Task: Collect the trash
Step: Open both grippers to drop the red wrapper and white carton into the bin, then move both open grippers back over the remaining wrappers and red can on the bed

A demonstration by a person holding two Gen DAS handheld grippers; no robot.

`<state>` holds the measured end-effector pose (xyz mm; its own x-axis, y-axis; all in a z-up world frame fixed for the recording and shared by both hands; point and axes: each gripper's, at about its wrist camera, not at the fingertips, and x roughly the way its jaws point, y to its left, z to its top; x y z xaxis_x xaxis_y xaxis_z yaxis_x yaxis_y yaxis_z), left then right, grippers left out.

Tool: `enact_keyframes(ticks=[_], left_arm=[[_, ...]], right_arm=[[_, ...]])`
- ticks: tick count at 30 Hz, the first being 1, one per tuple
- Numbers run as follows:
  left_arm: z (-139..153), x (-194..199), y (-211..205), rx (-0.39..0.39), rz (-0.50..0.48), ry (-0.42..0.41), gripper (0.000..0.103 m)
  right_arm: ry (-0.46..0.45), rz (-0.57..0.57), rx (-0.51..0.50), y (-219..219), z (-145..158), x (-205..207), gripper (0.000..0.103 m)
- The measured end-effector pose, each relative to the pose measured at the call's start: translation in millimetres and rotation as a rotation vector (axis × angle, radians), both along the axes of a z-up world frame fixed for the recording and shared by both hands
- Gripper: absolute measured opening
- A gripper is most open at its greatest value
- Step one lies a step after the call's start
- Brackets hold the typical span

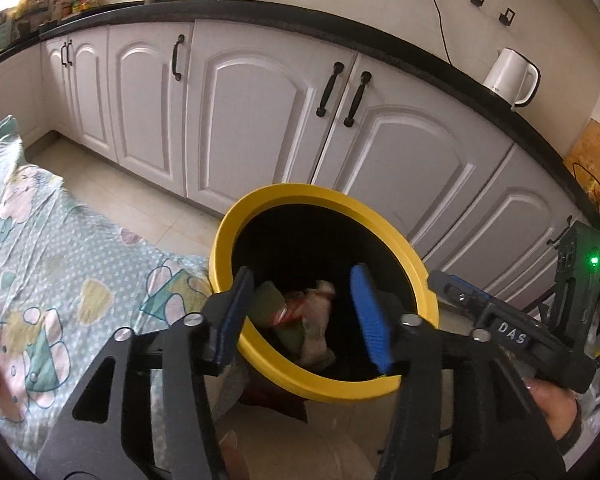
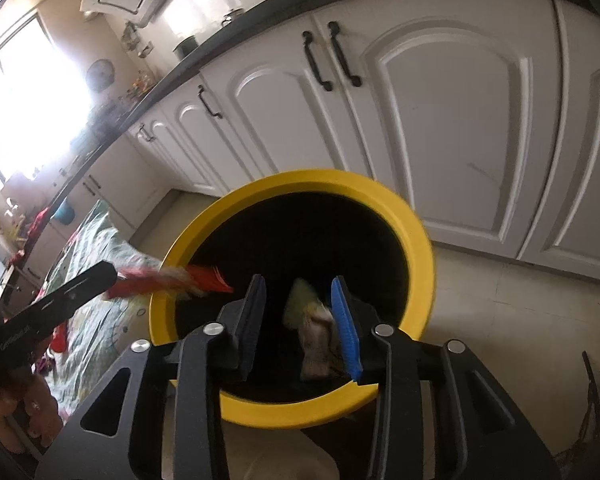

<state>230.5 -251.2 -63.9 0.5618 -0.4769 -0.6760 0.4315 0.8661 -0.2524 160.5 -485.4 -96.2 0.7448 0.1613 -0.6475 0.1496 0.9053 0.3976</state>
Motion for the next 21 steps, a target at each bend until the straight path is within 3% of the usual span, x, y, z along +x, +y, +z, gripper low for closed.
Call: enact_keyframes(ticks=[1, 5, 7, 8, 14, 21], left_arm=[[0.7, -0.3, 1.9, -0.001, 0.006, -0.002, 0.059], [5.4, -3.6, 8.2, -0.002, 0.027, -0.018, 0.074], [8.9, -6.6, 11.8, 0.005, 0.039, -0.036, 0.088], [10.6, -7.8, 13.9, 0.004, 0.043, -0.041, 0.091], [22.2, -16.3, 29.3, 0.010, 0.087, -0.074, 0.092], [36.6, -28.8, 49.4, 0.015, 0.133, -0.134, 0.092]], right_arm=[[-0.006, -0.009, 0.001, -1.9, 1.7, -0.9, 0.047], [-0.028, -0.024, -0.026, -1.8, 8.9, -4.4, 0.055], [-0.033, -0.023, -0.033, -1.1, 10.7, -4.7, 0.057], [-0.037, -0.022, -0.041, 0.0, 12.3, -5.2, 0.060], [-0.091, -0.022, -0.094, 10.4, 28.4, -10.2, 0.072], [-0.147, 0.003, -0.121, 26.4, 45.5, -16.5, 0.078]])
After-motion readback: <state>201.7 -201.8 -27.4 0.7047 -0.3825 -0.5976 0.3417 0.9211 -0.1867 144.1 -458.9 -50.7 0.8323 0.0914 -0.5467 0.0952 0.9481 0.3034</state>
